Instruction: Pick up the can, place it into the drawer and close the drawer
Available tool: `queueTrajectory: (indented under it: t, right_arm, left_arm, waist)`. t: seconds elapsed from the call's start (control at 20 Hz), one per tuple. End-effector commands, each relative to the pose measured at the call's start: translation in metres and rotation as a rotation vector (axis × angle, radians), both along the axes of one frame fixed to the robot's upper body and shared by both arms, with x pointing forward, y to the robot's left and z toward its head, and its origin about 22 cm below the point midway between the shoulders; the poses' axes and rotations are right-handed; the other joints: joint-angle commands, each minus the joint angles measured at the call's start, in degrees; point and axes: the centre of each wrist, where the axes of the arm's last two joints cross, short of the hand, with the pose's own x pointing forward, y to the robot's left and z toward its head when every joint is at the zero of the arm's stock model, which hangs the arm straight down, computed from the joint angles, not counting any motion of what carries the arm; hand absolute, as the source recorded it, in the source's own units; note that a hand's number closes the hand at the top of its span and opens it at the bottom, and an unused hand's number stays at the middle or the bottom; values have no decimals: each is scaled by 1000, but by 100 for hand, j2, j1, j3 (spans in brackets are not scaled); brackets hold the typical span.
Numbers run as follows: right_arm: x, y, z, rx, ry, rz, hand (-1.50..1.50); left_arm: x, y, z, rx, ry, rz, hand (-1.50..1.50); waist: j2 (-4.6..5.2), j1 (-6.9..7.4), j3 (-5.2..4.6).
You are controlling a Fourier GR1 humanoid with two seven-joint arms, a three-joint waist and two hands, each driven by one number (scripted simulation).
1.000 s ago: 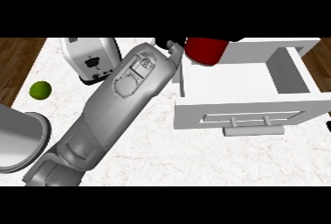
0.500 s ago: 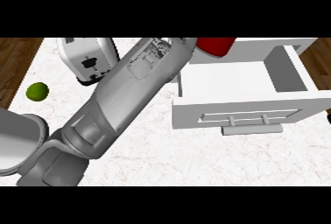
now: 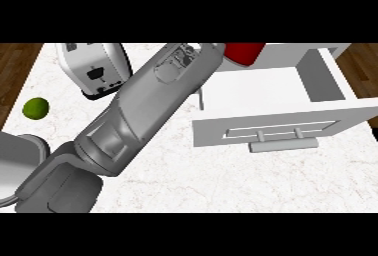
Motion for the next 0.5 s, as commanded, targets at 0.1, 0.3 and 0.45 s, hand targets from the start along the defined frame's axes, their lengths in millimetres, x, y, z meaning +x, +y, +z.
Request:
queueTrajectory:
  t: [0.1,0.3,0.45]
  right_arm:
    - [9,2,-1,-8,-1,12,-150]
    - [8,-6,-6,-24,-1,0,-150]
    - [7,5,-2,-18,-12,22,-150]
  left_arm:
    - [7,6,-16,24,-18,42,150]
    - [8,6,-19,54,-19,58,150]
    - [9,11,-35,94,-32,70,150]
  waist:
    - [37,-93,2]
    - [40,-138,6]
    - [56,-190,4]
